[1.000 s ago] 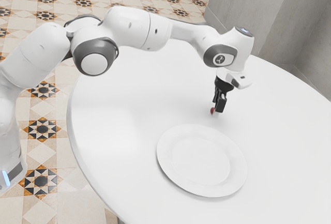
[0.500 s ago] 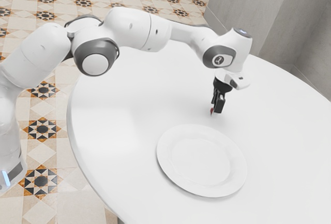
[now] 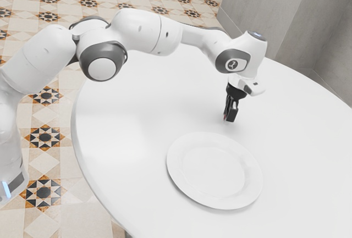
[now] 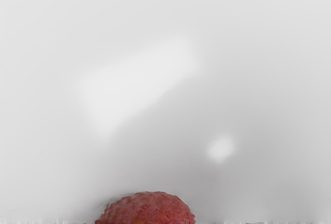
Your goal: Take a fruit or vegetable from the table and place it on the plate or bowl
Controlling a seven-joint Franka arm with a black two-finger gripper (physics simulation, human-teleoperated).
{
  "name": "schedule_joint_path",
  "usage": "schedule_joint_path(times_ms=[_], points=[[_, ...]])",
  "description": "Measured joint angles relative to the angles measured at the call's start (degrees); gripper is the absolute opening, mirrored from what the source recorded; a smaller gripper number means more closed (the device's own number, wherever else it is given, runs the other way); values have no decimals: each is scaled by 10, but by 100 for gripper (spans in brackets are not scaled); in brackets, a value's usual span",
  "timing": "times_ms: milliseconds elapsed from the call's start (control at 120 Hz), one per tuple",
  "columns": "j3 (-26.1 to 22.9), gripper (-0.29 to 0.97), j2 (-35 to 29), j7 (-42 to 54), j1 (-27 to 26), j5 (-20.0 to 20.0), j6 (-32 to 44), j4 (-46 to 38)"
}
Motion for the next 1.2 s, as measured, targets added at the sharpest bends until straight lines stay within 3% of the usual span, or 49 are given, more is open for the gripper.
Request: schedule_joint_path(times_ms=[208, 625, 783, 1200], points=[[0, 21, 1, 0, 4, -1, 0, -1], [-3, 18, -10, -1, 2, 0, -2, 0], [-3, 18, -43, -4, -8, 0, -21, -8], [-3, 18, -178, -29, -107, -10, -44, -126]])
